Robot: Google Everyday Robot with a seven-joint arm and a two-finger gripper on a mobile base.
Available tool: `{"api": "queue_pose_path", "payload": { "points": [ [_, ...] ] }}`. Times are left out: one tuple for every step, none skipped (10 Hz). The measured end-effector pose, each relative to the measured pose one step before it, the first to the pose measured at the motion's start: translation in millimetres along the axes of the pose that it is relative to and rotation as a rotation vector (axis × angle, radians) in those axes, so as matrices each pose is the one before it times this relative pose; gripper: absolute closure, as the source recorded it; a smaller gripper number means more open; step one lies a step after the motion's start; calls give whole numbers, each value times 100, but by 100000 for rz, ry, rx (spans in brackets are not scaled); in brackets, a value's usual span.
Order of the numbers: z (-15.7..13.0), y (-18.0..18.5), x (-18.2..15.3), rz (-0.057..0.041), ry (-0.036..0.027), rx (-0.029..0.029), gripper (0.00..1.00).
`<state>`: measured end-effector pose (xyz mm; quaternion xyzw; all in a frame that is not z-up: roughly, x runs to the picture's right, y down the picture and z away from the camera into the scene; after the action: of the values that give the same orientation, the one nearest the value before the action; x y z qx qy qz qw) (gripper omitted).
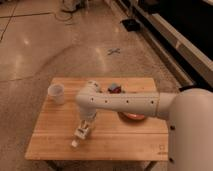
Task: Place the bottle in the ceramic bowl
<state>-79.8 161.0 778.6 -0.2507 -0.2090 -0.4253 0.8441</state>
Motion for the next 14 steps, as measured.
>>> {"api": "queue_pose_path", "payload": {
  "points": [
    [-1587, 1154, 1010, 2957, 2249, -32, 100],
    [-1661, 1309, 1188, 2997, 2326, -218, 100],
    [-1421, 1232, 1187, 2821, 1853, -214, 100],
    [-1489, 1331, 1570, 3209, 1885, 258, 100],
    [-1130, 1654, 1904, 4063, 932, -55, 100],
    [-523, 1102, 1545, 3018, 43, 56, 100],
    [-303, 754, 1388, 2270, 37, 83, 100],
    [-135, 1197, 2084, 3026, -373, -971, 100],
    [59, 489, 1339, 1539, -356, -421, 100],
    [148, 389, 1702, 1755, -394, -236, 100],
    [224, 289, 1548, 1451, -252, -535, 100],
    [283, -67, 1733, 1412, -64, 55, 100],
    [282, -164, 1718, 1279, 335, -141, 97],
    [206, -135, 1240, 1009, 308, -32, 91]
  ]
}}
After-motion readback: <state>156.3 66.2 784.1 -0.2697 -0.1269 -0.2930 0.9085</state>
